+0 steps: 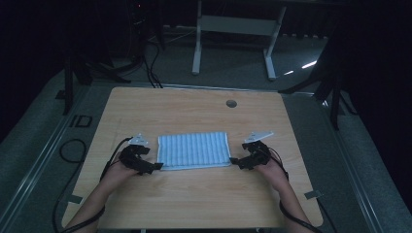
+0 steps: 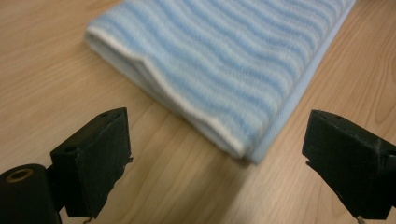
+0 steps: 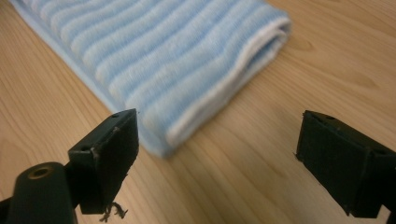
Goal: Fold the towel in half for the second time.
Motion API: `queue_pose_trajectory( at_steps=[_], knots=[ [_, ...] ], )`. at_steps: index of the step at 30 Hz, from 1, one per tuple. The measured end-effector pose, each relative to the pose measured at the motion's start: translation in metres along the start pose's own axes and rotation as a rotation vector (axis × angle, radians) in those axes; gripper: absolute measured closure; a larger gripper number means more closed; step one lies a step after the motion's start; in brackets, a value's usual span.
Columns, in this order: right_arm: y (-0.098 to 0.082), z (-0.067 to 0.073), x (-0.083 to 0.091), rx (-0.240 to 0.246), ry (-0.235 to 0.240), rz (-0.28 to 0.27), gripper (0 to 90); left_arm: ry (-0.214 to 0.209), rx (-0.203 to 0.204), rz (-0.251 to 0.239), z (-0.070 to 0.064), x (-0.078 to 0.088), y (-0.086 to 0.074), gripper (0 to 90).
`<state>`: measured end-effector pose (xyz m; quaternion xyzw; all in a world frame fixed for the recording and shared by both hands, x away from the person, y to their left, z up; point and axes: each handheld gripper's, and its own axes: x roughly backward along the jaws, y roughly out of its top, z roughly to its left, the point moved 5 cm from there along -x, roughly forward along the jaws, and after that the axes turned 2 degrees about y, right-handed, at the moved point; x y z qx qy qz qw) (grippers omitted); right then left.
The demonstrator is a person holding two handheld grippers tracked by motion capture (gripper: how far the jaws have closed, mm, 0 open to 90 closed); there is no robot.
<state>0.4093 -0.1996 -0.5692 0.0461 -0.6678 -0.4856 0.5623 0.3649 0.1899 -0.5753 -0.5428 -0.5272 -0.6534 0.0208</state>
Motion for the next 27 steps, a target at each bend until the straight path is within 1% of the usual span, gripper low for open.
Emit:
queue_pose_trajectory(
  at_steps=[1, 2, 3, 5, 6, 10, 11, 13, 14, 15, 16, 18, 19, 22, 24, 25, 27],
  knots=[
    [-0.007, -0.003, 0.004, -0.013, -0.003, 0.001, 12.7, 0.013, 0.004, -0.001, 0.002, 0.004, -0.007, 7.7],
    [-0.010, -0.004, 0.007, -0.020, -0.010, -0.006, 12.7, 0.009, 0.017, -0.002, 0.003, 0.006, -0.009, 7.7],
    [-0.012, -0.004, 0.011, -0.032, -0.010, -0.017, 12.7, 0.007, 0.031, -0.014, 0.004, 0.007, -0.011, 7.7],
    [-0.016, -0.006, 0.017, -0.038, -0.009, -0.031, 12.7, 0.003, 0.045, -0.014, 0.004, 0.010, -0.015, 7.7],
    [-0.016, -0.006, 0.017, -0.038, -0.009, -0.031, 12.7, 0.003, 0.045, -0.014, 0.004, 0.010, -0.015, 7.7],
    [-0.026, -0.010, 0.029, -0.062, -0.028, -0.048, 12.7, 0.015, 0.035, -0.006, 0.002, 0.012, -0.025, 7.7],
    [-0.029, -0.011, 0.032, -0.068, -0.033, -0.050, 12.7, 0.012, 0.039, -0.008, 0.003, 0.012, -0.028, 7.7],
    [-0.035, -0.013, 0.040, -0.070, -0.041, -0.052, 12.8, 0.021, 0.037, -0.001, 0.005, 0.014, -0.032, 7.7],
    [-0.037, -0.014, 0.043, -0.072, -0.043, -0.060, 12.8, 0.025, 0.044, -0.004, 0.005, 0.016, -0.034, 7.7],
    [-0.042, -0.017, 0.052, -0.078, -0.055, -0.076, 12.8, 0.021, 0.060, -0.017, 0.007, 0.020, -0.037, 7.6],
    [-0.042, -0.017, 0.052, -0.078, -0.055, -0.076, 12.8, 0.021, 0.060, -0.017, 0.007, 0.020, -0.037, 7.7],
    [-0.049, -0.020, 0.059, -0.089, -0.076, -0.094, 13.3, 0.033, 0.074, -0.035, 0.010, 0.026, -0.040, 7.6],
    [-0.053, -0.023, 0.063, -0.096, -0.101, -0.094, 13.3, 0.034, 0.079, -0.036, 0.011, 0.027, -0.042, 7.7],
    [-0.060, -0.029, 0.069, -0.121, -0.121, -0.105, 13.3, 0.042, 0.095, -0.040, 0.013, 0.030, -0.046, 7.7],
    [-0.065, -0.032, 0.070, -0.141, -0.138, -0.110, 13.3, 0.054, 0.093, -0.040, 0.015, 0.032, -0.048, 7.7],
    [-0.067, -0.033, 0.071, -0.146, -0.143, -0.113, 13.3, 0.057, 0.099, -0.043, 0.015, 0.032, -0.049, 7.7],
    [-0.070, -0.036, 0.073, -0.154, -0.166, -0.127, 13.3, 0.069, 0.100, -0.044, 0.016, 0.033, -0.050, 7.6]
  ],
)
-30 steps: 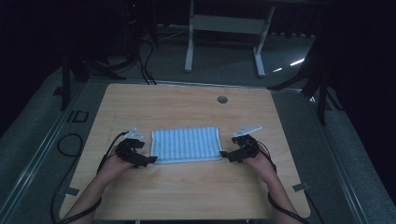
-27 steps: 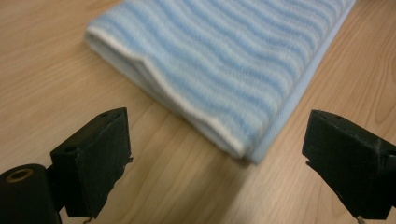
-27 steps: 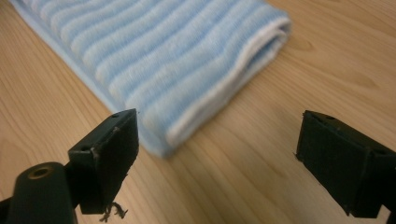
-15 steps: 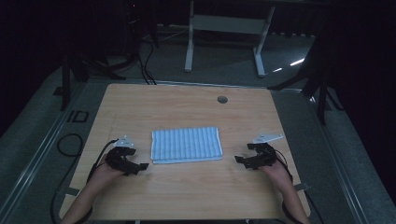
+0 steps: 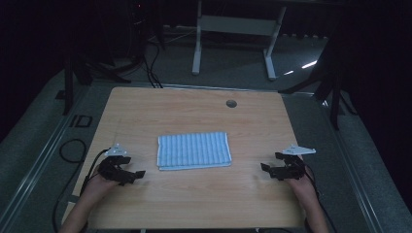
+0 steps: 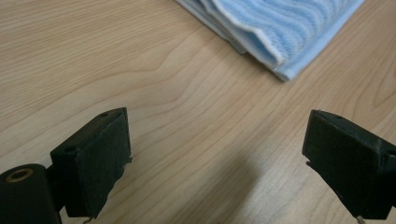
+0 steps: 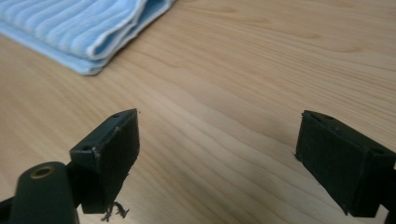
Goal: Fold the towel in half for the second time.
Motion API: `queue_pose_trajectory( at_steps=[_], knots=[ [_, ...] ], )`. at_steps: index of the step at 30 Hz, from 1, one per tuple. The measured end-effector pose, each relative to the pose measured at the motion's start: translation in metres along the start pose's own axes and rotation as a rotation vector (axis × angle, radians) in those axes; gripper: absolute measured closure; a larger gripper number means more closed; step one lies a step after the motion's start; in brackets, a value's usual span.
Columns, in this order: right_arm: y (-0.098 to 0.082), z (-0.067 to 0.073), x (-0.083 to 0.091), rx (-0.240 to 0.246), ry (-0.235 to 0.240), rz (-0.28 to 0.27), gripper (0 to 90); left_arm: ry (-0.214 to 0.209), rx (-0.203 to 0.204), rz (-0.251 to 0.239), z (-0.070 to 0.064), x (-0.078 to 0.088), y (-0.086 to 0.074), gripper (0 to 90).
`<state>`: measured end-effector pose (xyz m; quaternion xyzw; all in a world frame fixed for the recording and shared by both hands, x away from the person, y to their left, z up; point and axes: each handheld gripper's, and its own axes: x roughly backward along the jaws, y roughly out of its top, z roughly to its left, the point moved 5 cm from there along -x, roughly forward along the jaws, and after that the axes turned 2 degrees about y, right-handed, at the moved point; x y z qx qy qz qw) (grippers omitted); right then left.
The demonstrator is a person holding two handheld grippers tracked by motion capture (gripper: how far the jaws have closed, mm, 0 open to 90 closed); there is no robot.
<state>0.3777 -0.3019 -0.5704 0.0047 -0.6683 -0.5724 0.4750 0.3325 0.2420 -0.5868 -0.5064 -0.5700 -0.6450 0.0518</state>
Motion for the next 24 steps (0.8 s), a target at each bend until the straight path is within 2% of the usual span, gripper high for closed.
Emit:
queue_pose_trajectory(
  at_steps=[2, 4, 6, 9, 14, 24],
  knots=[
    [-0.001, -0.003, 0.003, -0.004, -0.018, -0.010, 13.2, 0.011, 0.004, 0.000, 0.002, 0.000, -0.002, 7.7],
    [-0.002, -0.007, 0.007, -0.007, -0.064, -0.031, 12.5, 0.010, 0.013, -0.004, 0.004, -0.001, -0.003, 7.6],
    [-0.003, -0.012, 0.010, -0.032, -0.096, -0.054, 12.4, 0.017, 0.014, -0.006, 0.005, -0.001, -0.004, 7.7],
    [-0.005, -0.018, 0.014, -0.046, -0.134, -0.064, 12.4, 0.023, 0.026, -0.030, 0.007, 0.000, -0.005, 7.6],
    [-0.009, -0.023, 0.019, -0.061, -0.151, -0.073, 12.5, 0.038, 0.024, -0.050, 0.007, 0.000, -0.005, 7.6],
    [-0.013, -0.022, 0.016, -0.036, -0.154, -0.051, 12.6, 0.029, 0.040, -0.090, 0.006, 0.003, -0.007, 7.6]
  ],
)
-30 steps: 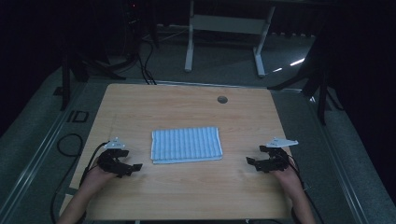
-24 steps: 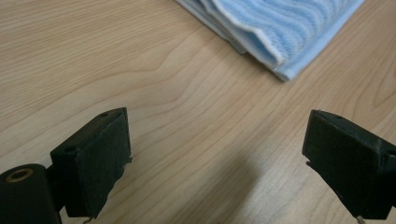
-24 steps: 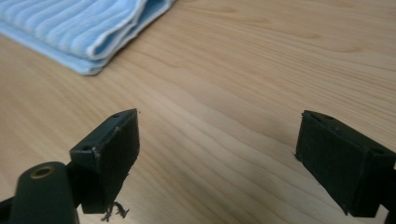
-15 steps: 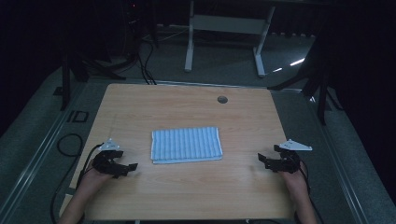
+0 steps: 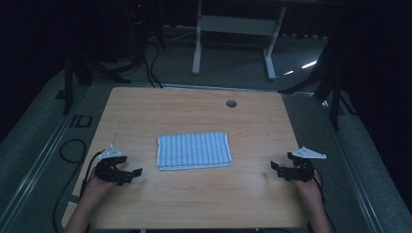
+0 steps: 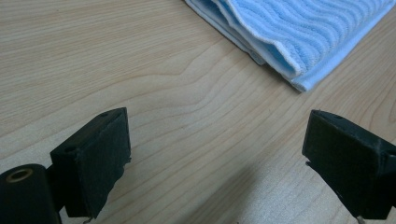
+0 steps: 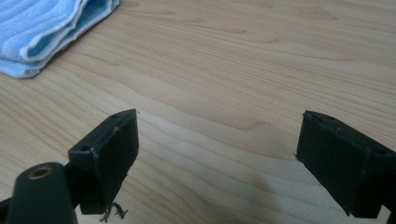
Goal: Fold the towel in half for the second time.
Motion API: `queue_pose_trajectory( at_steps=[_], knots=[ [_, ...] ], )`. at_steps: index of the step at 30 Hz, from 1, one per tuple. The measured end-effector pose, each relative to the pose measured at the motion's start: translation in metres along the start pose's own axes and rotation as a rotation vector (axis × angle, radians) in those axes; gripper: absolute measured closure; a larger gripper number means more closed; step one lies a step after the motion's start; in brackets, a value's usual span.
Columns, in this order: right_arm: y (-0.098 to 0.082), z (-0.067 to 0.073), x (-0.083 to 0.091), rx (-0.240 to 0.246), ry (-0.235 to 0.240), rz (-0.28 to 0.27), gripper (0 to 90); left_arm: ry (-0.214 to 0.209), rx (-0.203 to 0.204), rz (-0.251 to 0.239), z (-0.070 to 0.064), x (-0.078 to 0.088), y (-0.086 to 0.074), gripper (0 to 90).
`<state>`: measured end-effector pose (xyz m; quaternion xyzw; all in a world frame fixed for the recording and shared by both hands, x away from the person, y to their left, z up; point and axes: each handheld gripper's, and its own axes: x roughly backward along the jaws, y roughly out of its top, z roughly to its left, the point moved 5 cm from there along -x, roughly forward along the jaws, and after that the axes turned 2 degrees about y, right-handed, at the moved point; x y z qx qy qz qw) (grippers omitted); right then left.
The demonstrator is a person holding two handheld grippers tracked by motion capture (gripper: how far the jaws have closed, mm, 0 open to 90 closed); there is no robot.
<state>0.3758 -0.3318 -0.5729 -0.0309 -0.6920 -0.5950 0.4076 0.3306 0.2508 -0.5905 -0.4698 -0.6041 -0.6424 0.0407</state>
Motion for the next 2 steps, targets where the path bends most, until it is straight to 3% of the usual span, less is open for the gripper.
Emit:
queue_pose_trajectory(
  at_steps=[2],
  knots=[
    [-0.0003, 0.0002, -0.0006, 0.005, 0.001, 0.005, 12.6, -0.003, 0.000, 0.002, -0.0004, -0.0002, -0.0006, 7.6]
  ],
)
